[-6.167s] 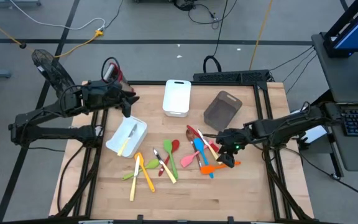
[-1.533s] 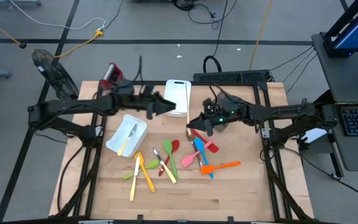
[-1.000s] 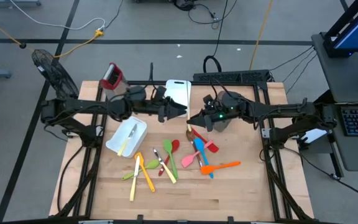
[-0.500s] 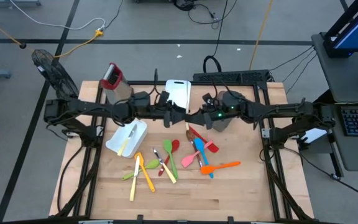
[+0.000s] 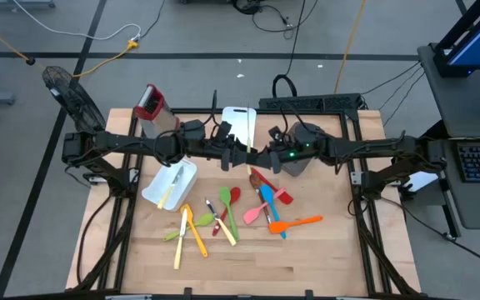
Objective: Pick & Place Kitchen Items
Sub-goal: Put the yellow table knife into the bottom white bin
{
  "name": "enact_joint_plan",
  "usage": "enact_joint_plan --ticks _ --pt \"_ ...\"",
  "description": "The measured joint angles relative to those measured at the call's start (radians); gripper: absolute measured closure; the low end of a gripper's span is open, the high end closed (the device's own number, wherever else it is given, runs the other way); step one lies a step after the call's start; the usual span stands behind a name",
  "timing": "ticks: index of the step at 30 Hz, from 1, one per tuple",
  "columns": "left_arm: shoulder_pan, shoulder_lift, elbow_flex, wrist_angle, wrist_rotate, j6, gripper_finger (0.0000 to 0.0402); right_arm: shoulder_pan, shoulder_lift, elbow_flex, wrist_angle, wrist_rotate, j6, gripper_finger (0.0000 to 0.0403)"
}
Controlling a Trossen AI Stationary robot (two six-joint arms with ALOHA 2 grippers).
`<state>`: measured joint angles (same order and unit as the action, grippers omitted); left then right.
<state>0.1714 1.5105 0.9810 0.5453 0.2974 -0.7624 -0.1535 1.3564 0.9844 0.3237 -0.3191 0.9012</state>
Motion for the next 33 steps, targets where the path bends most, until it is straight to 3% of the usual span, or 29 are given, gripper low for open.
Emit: enact_joint_plan --ticks 11,14,21,24,28,33 --pt "0.028 0.0 -0.001 -0.011 0.08 -0.008 0.0352 0.001 -0.001 0.0 -0.004 -0.006 -0.016 0.0337" --pt "0.041 0.0 -0.001 -0.008 0.083 -0.008 0.0354 -0.001 -0.001 0.0 -0.002 -0.008 -0.024 0.0333" --pt "0.065 0.0 -0.001 -0.04 0.104 -0.01 0.0354 0.0 -0.001 0.0 -0.049 -0.031 -0.022 0.0247" --pt "0.077 -0.013 -0.001 -0.101 0.102 0.002 0.0354 0.0 -0.001 0.0 -0.094 -0.095 -0.022 0.0225" --pt "0.108 -0.041 -0.002 -0.213 0.057 0.026 0.0354 0.001 -0.002 0.0 -0.19 -0.183 -0.023 0.0214" --pt "0.128 -0.111 -0.002 -0.38 -0.021 0.064 0.0354 0.0 -0.003 0.0 -0.339 -0.183 -0.055 0.0218"
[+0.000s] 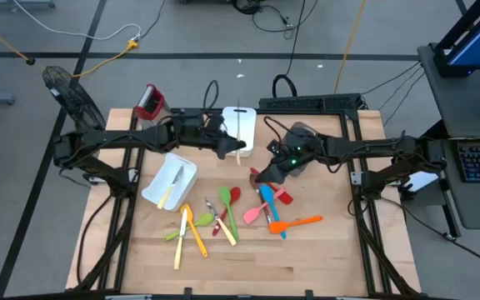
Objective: Pick & Place Kitchen Items
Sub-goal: Put the yellow table knife into the bottom white bin
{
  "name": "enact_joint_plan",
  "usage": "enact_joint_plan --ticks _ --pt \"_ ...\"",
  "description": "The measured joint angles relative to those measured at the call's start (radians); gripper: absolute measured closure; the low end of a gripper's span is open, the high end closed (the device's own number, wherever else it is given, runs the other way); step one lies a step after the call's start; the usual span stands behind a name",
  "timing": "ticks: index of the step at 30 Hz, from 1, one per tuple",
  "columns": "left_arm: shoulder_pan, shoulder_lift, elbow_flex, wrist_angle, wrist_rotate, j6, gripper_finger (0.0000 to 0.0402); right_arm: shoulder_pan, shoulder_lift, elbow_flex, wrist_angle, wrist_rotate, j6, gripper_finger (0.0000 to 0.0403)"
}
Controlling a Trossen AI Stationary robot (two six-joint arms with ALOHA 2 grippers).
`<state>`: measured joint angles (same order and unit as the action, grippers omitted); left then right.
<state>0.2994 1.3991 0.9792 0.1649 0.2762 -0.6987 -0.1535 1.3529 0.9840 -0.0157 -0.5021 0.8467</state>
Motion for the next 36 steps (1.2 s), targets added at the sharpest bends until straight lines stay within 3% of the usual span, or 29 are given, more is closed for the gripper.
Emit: enact_joint_plan --ticks 6,12,19,24,36 --pt "-0.009 -0.111 0.003 -0.231 -0.147 0.002 0.0354 0.0 0.0 0.0 -0.082 0.013 -0.121 0.0229" --pt "-0.056 -0.218 0.002 -0.54 -0.305 -0.105 0.0354 0.0 -0.001 0.0 -0.066 0.145 -0.327 0.0234" --pt "-0.118 -0.277 0.001 -0.856 -0.364 -0.289 0.0354 -0.002 -0.001 0.0 -0.062 0.273 -0.59 0.0236" --pt "-0.154 -0.273 0.001 -1.078 -0.323 -0.404 0.0354 -0.01 -0.001 0.0 -0.004 0.269 -0.667 0.0236" --pt "-0.184 -0.255 0.001 -1.423 -0.006 -0.497 0.0354 -0.016 -0.001 0.0 0.057 0.267 -0.802 0.0236"
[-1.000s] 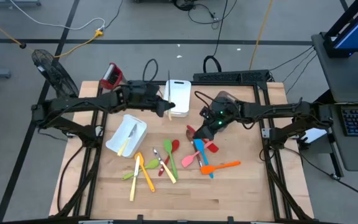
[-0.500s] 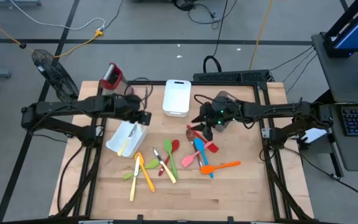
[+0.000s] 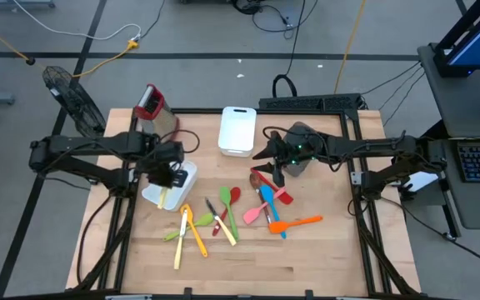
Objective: Pick & Place Kitchen Items
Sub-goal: Put the yellow table knife into the bottom white bin
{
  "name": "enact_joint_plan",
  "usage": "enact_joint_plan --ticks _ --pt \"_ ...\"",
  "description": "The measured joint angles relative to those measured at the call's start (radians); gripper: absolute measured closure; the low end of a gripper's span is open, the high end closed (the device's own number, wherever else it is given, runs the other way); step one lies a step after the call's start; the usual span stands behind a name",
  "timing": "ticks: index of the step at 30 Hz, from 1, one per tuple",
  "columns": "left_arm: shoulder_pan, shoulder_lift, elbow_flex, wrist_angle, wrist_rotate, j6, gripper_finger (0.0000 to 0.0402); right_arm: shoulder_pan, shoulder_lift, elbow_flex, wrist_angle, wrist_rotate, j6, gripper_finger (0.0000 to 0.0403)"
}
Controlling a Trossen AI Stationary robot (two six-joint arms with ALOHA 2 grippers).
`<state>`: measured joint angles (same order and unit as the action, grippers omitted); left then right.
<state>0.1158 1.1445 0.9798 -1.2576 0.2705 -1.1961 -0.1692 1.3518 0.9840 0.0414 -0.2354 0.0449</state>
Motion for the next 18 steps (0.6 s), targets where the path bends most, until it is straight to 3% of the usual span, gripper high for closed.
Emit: enact_joint_plan --ticks 11,18 --pt "0.002 0.152 -0.002 -0.071 0.184 0.106 0.0354 0.0 0.0 0.0 -0.001 -0.001 -0.005 0.0236" --pt "0.049 0.271 -0.003 -0.184 0.216 0.268 0.0354 0.0 0.0 0.0 -0.01 -0.001 -0.005 0.0236"
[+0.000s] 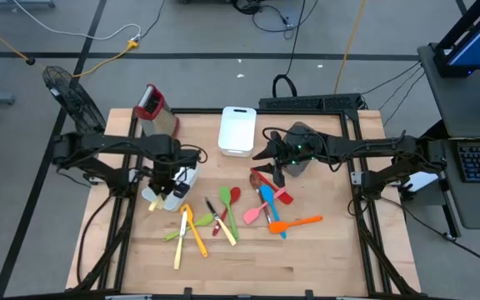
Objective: Pick & Place Kitchen Items
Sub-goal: Put the yellow table knife into the bottom white bin
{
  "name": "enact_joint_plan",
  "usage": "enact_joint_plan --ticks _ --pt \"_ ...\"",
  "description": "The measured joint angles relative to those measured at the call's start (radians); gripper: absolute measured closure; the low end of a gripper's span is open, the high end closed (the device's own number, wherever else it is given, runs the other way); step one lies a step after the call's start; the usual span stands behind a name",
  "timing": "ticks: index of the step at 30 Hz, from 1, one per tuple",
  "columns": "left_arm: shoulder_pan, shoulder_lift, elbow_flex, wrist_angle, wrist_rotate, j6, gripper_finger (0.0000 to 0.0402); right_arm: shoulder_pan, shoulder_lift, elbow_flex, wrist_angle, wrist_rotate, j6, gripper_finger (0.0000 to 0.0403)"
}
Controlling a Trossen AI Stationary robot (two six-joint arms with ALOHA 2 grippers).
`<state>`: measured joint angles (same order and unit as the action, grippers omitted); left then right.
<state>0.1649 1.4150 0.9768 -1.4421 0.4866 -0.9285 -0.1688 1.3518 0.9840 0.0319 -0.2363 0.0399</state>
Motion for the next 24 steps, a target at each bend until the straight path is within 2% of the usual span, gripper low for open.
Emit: enact_joint_plan --ticks 8,14,24 --pt "0.077 0.064 0.0 -0.057 -0.032 0.132 0.0354 0.0 0.0 0.0 0.001 0.0 0.0 0.0236" --pt "0.129 0.073 -0.03 -0.082 -0.042 0.149 0.0347 0.0 0.0 0.0 -0.004 -0.001 0.029 0.0236" --pt "0.145 0.074 -0.051 -0.07 -0.054 0.167 0.0338 0.0 0.0 0.0 -0.006 0.0 0.027 0.0236"
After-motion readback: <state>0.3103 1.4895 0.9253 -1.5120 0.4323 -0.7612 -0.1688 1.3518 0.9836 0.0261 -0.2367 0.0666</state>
